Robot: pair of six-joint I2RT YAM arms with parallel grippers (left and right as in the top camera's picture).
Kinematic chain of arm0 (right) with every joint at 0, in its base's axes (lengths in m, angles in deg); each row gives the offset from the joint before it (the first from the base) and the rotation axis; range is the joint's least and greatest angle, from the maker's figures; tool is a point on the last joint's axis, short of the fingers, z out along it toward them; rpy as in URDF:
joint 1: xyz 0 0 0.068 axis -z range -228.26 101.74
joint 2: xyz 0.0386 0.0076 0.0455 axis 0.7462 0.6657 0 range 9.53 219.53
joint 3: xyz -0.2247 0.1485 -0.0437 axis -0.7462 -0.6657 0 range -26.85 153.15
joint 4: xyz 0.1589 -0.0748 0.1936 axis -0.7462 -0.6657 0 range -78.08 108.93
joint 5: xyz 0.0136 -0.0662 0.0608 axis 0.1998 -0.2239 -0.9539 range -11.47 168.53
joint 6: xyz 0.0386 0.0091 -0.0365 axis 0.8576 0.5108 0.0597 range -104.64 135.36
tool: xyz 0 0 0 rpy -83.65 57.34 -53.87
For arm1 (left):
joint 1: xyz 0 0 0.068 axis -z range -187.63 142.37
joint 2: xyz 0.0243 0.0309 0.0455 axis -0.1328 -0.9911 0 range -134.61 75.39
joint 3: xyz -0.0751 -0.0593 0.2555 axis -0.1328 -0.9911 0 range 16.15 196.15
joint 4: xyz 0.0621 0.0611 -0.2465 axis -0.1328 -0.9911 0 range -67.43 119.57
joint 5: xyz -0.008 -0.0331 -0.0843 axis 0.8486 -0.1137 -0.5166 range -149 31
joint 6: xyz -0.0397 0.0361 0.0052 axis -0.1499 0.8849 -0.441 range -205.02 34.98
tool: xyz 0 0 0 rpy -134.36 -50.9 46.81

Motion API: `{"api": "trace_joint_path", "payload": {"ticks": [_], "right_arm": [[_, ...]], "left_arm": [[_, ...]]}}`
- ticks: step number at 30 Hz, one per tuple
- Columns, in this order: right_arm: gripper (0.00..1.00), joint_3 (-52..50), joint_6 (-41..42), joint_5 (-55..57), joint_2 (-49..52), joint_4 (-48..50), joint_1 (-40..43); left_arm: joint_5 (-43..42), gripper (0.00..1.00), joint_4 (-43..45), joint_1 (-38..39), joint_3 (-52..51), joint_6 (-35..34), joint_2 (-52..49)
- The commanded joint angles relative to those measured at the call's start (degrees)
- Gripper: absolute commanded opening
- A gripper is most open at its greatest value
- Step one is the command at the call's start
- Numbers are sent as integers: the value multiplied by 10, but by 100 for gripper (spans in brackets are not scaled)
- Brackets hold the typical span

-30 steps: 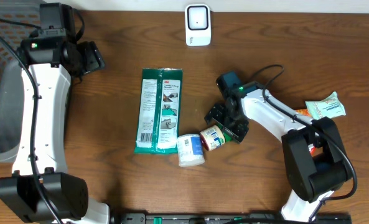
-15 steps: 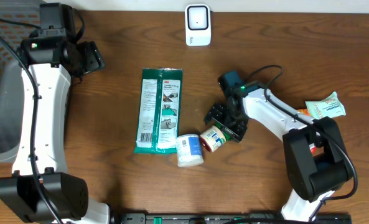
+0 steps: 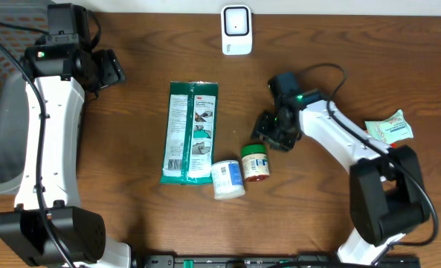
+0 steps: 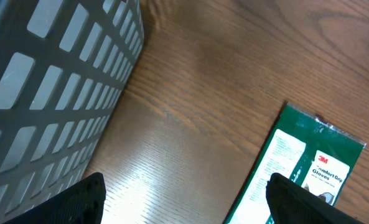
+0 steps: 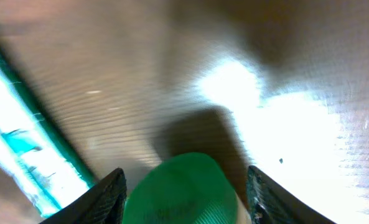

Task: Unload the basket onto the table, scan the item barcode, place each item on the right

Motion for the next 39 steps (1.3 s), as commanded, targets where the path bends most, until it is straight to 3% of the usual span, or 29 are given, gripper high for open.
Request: {"api": "trace_joint_path", "payload": {"ticks": [1, 3, 6, 8, 18, 22, 24, 26, 33, 39], "right_arm": [[59, 18, -101, -3, -30, -2, -1], [61, 18, -97, -3, -30, -7, -3], [78, 17, -101, 18, -28, -15, -7], [82, 17, -134, 33, -28, -9, -13], [88, 17, -308, 66, -28, 26, -85], [97, 17, -343, 124, -28, 19, -111], [89, 17, -343, 122, -28, 19, -119], [94, 17, -372, 122, -28, 17, -124], [81, 17, -434, 130, -25, 27, -124], [81, 17, -435, 130, -17, -7, -124]], "left_arm": [[9, 82, -1, -3, 2, 3, 9], [9, 82, -1, -3, 2, 3, 9], [9, 82, -1, -3, 2, 3, 9], [9, 82, -1, -3, 2, 3, 9], [9, 82, -1, -3, 2, 3, 9], [9, 82, -1, -3, 2, 3, 9], [9, 82, -1, -3, 2, 3, 9], [9, 82, -1, -3, 2, 3, 9], [9, 82, -1, -3, 2, 3, 9], [9, 82, -1, -3, 2, 3, 9]]}}
